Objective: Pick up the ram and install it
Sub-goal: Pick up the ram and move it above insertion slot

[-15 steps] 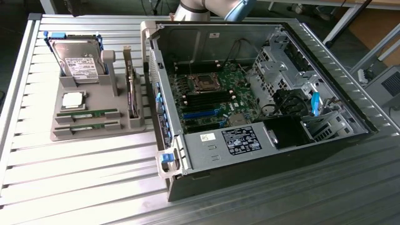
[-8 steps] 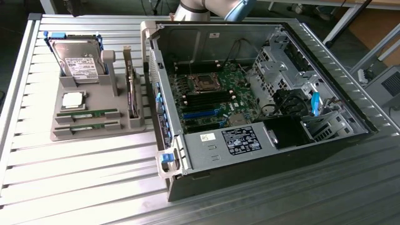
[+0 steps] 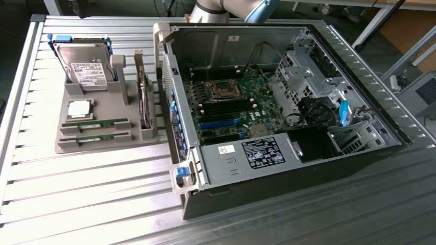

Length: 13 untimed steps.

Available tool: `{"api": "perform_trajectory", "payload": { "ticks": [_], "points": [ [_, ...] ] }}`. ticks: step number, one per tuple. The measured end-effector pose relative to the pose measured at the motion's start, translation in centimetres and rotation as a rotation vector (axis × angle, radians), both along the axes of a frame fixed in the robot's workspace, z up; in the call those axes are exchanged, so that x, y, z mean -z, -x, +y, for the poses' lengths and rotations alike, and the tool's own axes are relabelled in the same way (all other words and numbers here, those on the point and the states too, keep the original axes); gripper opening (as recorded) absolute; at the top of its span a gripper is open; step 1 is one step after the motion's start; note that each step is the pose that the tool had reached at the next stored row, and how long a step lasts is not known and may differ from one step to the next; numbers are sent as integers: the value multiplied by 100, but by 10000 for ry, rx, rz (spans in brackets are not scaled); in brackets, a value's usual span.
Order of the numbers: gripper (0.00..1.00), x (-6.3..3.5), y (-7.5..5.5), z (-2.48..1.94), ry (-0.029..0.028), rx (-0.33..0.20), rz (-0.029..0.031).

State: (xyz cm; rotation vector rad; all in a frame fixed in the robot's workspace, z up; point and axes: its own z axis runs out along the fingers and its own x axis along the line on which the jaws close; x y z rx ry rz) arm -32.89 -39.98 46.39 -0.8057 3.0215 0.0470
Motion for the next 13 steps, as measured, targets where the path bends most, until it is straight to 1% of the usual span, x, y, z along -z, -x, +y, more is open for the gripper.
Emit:
{"api": "perform_trajectory", "payload": {
  "ticks": [13],
  "points": [
    [9,0,0,0,11,-700,0]
  ]
}}
